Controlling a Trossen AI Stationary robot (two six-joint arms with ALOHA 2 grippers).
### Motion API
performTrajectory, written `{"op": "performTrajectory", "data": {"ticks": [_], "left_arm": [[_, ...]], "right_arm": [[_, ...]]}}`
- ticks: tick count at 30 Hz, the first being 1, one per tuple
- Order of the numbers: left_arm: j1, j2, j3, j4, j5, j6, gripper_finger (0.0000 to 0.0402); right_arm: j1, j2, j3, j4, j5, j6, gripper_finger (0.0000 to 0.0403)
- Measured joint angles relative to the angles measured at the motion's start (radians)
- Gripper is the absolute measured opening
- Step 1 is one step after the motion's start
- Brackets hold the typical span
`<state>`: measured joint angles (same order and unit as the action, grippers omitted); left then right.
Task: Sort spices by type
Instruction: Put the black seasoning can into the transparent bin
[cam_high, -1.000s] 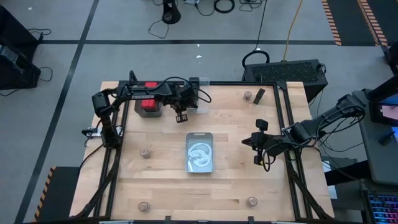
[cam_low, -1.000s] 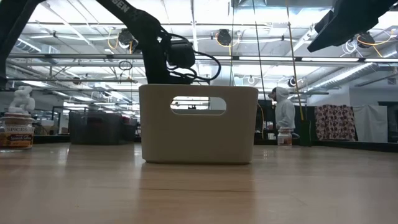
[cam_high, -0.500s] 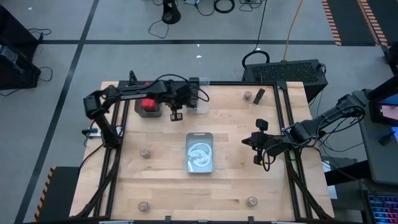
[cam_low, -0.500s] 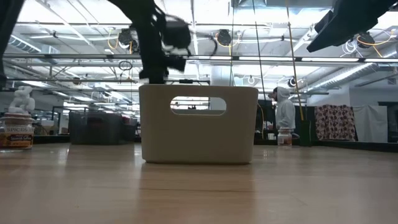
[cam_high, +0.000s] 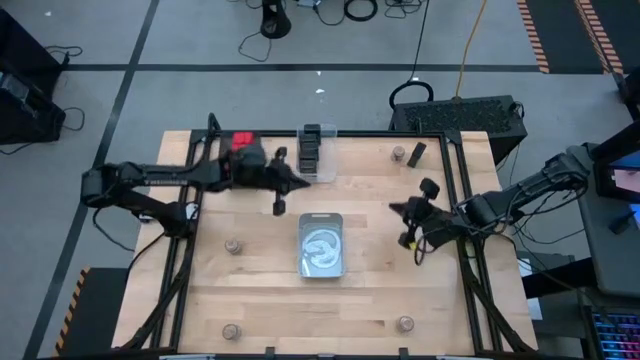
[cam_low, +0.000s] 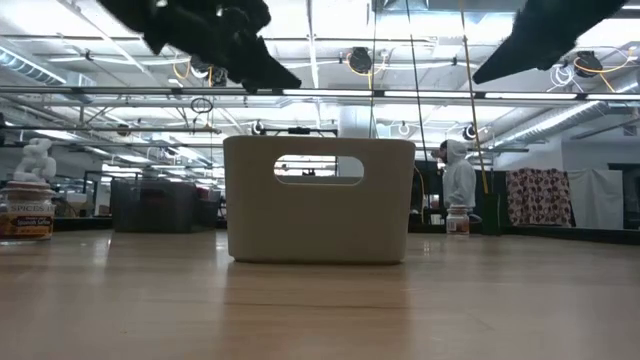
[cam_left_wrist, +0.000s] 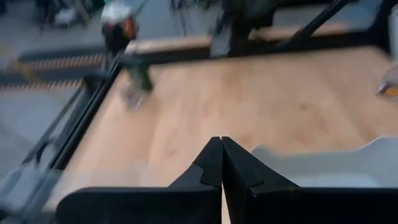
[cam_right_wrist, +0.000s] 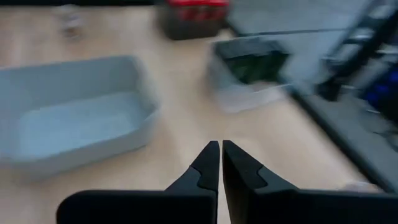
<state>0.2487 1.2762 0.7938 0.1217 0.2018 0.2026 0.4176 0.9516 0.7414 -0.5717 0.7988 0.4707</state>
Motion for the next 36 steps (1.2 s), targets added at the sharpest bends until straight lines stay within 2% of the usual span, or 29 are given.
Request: {"op": "performTrajectory", "data": {"ticks": [3,8,13,16,19,21,25,29,33,36], "left_arm": [[-0.047,0.001,-0.095,0.194,-0.002,-0.006,0.0002],[-0.091,0.012,-0.151,0.375,-0.017,-0.001,0.0002],[-0.107,-0.001,-0.149,0.394,-0.019,0.020,0.0006],[-0.108,-0.002,-0.147,0.394,-0.019,0.021,0.0014],[-0.105,0.009,-0.147,0.386,-0.035,0.021,0.0018],[-0.099,0.022,-0.147,0.363,-0.079,0.020,0.0020],[-0.085,0.048,-0.147,0.334,-0.165,0.021,0.0021],[-0.077,0.064,-0.147,0.330,-0.140,0.020,0.0022],[-0.082,0.064,-0.147,0.334,-0.098,0.016,0.0032],[-0.081,0.064,-0.147,0.333,-0.100,0.012,0.0061]], "right_arm": [[-0.109,-0.009,0.024,-0.015,0.007,0.001,0.0000],[-0.354,-0.010,0.135,-0.046,-0.002,0.041,0.0000],[-0.632,-0.011,0.228,-0.137,-0.097,0.045,0.0000],[-0.776,-0.011,0.239,-0.175,-0.104,0.098,0.0000],[-0.891,-0.003,0.239,-0.200,-0.184,0.121,0.0011],[-0.940,0.017,0.239,-0.223,-0.221,0.140,0.0026],[-1.018,0.085,0.239,-0.296,-0.229,0.176,0.0069],[-1.073,0.182,0.239,-0.333,-0.246,0.183,0.0124],[-1.125,0.273,0.239,-0.283,-0.371,0.163,0.0183],[-1.164,0.331,0.239,-0.240,-0.441,0.142,0.0229]]}}
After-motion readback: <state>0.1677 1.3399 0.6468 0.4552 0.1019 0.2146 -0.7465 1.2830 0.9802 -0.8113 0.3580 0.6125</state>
